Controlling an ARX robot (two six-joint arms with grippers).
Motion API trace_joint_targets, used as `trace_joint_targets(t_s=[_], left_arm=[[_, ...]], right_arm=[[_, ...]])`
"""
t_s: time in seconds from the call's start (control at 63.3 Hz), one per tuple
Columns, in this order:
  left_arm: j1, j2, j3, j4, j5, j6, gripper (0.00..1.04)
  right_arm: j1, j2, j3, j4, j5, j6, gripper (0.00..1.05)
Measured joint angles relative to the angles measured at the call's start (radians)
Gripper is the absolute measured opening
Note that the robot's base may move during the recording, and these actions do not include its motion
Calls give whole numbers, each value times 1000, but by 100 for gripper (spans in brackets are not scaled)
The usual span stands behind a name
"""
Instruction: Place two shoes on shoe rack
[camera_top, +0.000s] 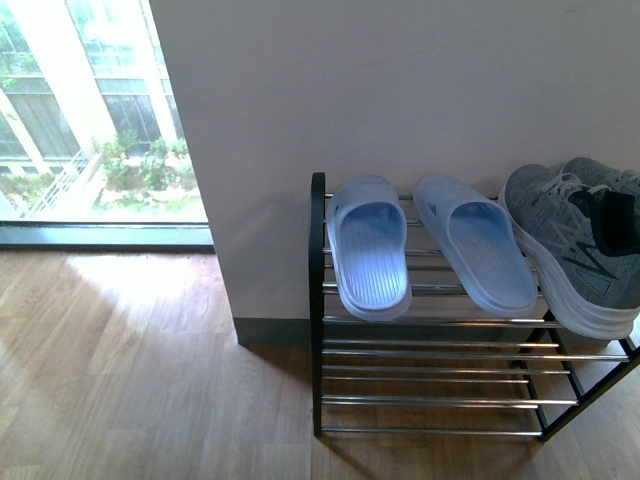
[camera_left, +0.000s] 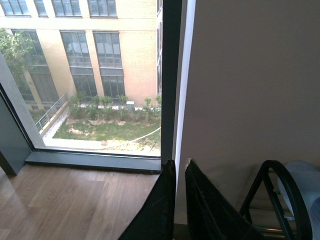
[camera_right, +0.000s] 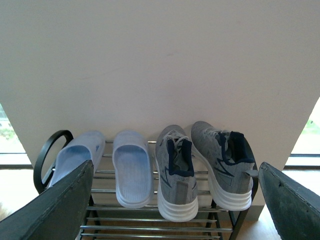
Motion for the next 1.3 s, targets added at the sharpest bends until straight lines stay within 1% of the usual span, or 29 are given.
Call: trace_joint_targets(t_s=[0.253,0.316,0.379,0.427,0.474,0.569,0.743,0.932,1.296], left_arm=[[48,-176,-128,-46,48,9,1],[57,-183,-161,-4,55,9,1],[66,-201,-192,-7,67,9,1],[75,-233,-210,-31,80,10,1],[111,-275,-225,-59,134,11,1],[144,-353,-243,-112,139,11,1],[146,-480,-268,-214,147,11,1],[146,-676,-290,-383,147,12,1],[146,-897,-290,-586,147,12,1]], right_arm=[[0,0,0,0,0,0,96],[0,0,0,0,0,0,96],[0,0,0,0,0,0,96],[0,0,0,0,0,0,96],[0,0,0,0,0,0,96],[0,0,0,0,0,0,96],[0,0,0,0,0,0,96],[0,0,0,0,0,0,96],[0,0,0,0,0,0,96]])
